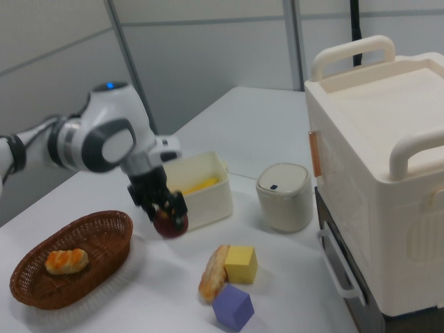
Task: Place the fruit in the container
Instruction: 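Lift the red apple and carry it over the cream container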
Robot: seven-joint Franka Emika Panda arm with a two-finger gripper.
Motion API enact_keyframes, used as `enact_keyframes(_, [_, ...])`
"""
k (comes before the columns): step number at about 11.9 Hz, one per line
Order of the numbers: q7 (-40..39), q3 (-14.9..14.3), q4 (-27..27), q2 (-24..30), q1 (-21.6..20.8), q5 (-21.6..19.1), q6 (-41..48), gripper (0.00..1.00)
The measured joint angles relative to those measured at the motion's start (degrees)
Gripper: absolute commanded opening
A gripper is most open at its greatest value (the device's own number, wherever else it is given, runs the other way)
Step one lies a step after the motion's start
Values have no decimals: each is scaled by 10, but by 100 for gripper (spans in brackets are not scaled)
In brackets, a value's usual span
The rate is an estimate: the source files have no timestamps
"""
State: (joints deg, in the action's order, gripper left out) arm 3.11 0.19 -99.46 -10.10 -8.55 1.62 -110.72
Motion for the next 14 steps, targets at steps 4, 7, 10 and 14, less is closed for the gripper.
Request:
enact_keyframes(4, [0,3,68,-17,-43,0,-74,44])
enact_keyframes(7, [0,4,72,-53,-74,0,-226,87])
enact_keyframes(10, [0,4,73,-79,-77,7,-267,100])
enact_keyframes(14, [0,3,82,-81,-73,13,-269,100])
